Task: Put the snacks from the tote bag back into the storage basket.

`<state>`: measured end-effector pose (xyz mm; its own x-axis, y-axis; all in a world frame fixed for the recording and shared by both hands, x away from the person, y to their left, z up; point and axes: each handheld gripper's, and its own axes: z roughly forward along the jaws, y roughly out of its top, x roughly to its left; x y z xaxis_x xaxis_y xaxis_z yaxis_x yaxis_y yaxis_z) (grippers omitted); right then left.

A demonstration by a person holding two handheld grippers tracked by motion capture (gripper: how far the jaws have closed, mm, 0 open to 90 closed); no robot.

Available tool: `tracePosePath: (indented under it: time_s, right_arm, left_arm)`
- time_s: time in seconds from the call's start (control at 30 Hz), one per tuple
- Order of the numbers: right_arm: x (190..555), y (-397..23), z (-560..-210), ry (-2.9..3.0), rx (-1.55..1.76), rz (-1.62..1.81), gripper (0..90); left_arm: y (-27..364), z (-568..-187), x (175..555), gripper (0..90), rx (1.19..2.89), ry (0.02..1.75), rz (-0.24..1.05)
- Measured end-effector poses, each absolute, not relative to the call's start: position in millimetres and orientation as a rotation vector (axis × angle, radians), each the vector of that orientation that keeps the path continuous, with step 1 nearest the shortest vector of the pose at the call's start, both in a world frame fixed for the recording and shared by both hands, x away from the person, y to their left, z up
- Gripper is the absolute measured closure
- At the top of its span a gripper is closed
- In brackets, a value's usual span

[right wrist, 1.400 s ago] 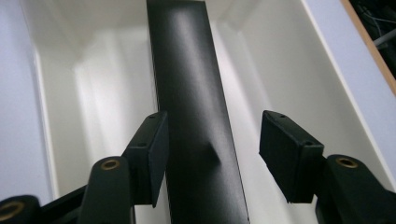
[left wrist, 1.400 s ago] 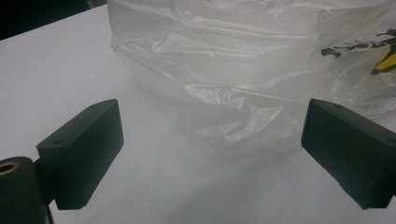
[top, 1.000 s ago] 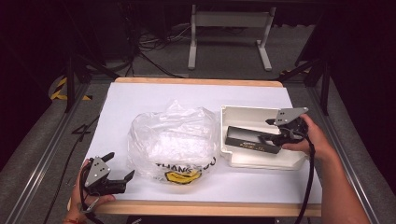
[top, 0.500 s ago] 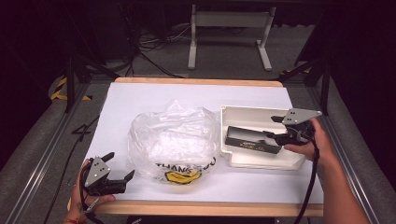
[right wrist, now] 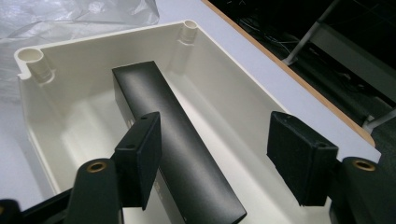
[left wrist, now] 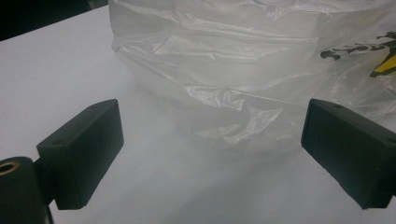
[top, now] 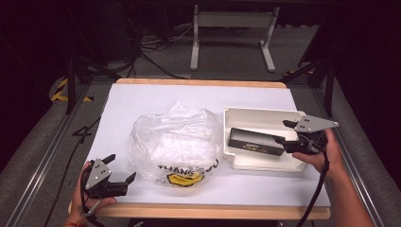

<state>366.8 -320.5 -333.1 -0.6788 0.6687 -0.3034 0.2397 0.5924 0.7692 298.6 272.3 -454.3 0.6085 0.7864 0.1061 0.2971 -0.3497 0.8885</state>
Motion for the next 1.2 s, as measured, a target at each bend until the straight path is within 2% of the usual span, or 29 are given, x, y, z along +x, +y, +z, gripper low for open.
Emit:
tracePosePath:
  time_s: [0.47,0.67,1.2]
  right_arm:
    - [345,-326,-332,2.188,0.733,0.969,33.9]
    - [336,-328,-329,2.164,0.742,0.952,28.2]
    - [312,-342,-338,2.127,0.757,0.965,27.1]
  left_arm:
    - [273,-455,299,6.7,1.915,0.865,0.669]
    - [273,-455,299,6.7,1.918,0.866,0.671]
    - [272,-455,298,6.7,1.929,0.859,0.675]
